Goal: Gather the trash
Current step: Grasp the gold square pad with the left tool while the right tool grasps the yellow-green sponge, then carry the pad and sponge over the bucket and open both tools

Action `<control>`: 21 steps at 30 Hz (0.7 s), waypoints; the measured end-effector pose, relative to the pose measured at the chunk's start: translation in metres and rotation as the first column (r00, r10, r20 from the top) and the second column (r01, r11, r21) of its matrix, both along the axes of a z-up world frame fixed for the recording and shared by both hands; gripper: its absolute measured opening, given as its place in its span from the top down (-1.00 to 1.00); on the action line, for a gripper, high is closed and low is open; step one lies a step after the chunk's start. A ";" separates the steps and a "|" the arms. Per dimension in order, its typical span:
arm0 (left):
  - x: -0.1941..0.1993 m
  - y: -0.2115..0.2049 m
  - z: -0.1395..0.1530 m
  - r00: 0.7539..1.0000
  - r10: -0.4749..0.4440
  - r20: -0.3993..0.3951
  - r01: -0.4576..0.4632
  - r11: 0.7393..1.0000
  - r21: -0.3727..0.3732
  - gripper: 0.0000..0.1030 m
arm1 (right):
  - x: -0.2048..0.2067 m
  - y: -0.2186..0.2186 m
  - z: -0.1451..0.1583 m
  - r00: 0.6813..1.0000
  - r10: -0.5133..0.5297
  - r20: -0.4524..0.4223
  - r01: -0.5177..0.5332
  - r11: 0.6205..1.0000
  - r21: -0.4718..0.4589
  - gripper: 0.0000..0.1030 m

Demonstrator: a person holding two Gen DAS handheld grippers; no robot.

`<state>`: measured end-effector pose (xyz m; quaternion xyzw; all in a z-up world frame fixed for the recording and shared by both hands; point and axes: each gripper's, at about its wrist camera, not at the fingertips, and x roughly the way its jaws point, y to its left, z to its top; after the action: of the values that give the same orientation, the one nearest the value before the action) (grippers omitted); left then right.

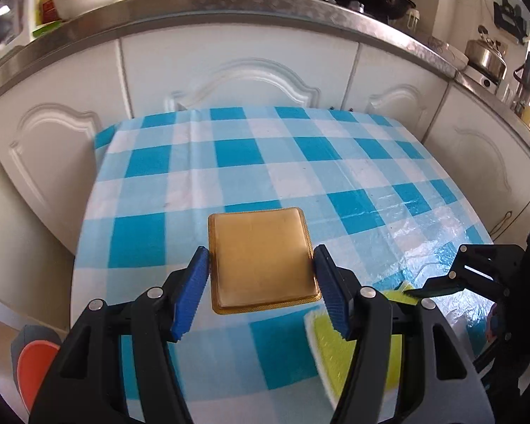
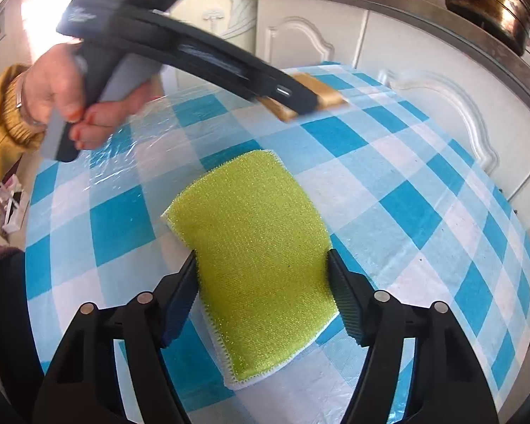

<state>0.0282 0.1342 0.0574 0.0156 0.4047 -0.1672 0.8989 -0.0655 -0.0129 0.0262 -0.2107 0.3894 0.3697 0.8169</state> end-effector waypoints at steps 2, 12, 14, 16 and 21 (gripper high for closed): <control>-0.012 0.023 0.003 0.999 0.047 0.010 -0.047 0.999 -0.015 -0.19 | 0.001 0.002 0.002 1.000 -0.028 -0.003 0.028 1.000 0.003 -0.27; -0.093 0.169 -0.008 0.932 0.361 -0.018 -0.361 0.930 -0.064 -0.19 | 0.000 0.067 0.032 1.000 -0.011 0.022 0.009 0.997 0.073 -0.22; -0.106 0.193 -0.016 0.910 0.414 -0.035 -0.415 0.908 -0.060 -0.19 | -0.001 0.095 0.039 0.999 0.024 0.035 -0.027 0.996 0.084 -0.22; -0.116 0.213 -0.025 0.888 0.458 -0.048 -0.460 0.887 -0.051 -0.19 | -0.002 0.126 0.043 0.997 0.063 0.041 -0.067 0.994 0.089 -0.23; -0.124 0.243 -0.053 0.857 0.507 -0.095 -0.511 0.859 -0.031 -0.20 | -0.009 0.203 0.044 0.987 0.151 0.060 -0.154 0.986 0.058 -0.31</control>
<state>-0.0954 0.3769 0.0043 -0.1239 0.4267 0.0646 0.8935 -0.0744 0.1905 0.0700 -0.2242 0.3377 0.4373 0.8028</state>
